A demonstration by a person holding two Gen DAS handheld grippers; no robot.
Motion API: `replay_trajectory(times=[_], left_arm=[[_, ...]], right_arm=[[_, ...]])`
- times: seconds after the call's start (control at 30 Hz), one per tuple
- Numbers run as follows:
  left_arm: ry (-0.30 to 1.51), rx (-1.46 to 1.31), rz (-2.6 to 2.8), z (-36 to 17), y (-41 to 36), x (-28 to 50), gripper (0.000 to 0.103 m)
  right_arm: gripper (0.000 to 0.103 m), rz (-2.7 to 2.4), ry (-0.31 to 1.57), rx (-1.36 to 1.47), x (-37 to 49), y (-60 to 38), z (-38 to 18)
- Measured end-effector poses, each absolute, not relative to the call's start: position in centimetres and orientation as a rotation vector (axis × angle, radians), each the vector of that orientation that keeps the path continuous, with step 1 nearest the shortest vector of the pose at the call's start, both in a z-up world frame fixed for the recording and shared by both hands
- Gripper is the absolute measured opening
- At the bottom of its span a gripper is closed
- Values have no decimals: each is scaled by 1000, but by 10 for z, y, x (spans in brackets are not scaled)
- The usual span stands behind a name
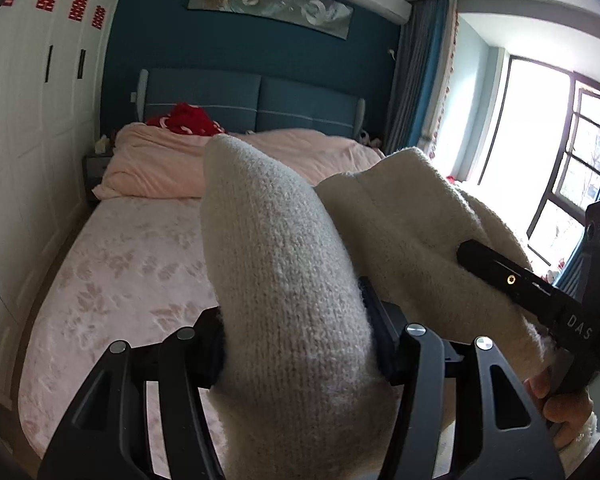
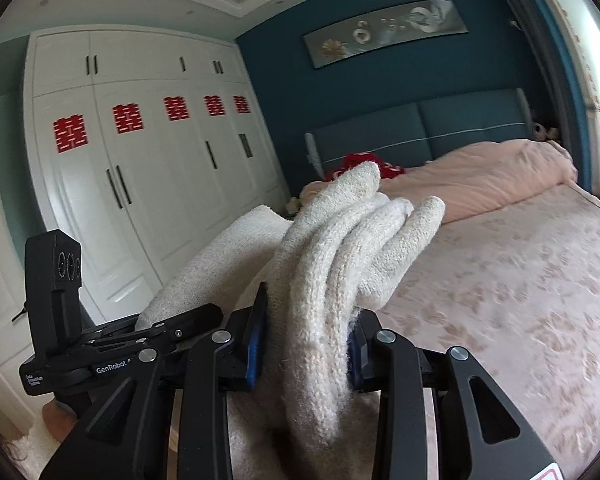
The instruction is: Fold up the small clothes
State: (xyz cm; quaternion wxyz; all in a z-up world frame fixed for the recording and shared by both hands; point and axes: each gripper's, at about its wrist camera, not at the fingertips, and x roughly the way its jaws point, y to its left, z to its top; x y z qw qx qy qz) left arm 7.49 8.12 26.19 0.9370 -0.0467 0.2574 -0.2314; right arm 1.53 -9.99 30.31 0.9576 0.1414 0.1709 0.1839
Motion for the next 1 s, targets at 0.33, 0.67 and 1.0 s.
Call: replay_trajectory(times=[0.33,0.67,1.0], left_arm=[[628,-170,-418,174,136,143,64],[978,-425,-221,-24,202,166,85],[1116,-532,-273,-73,192,204,61]], right_arm=[[45,395,563,325,115,-68,195],[65,207,975,549,135,-109,4],[58,305,1135,721,205,-74,-67]])
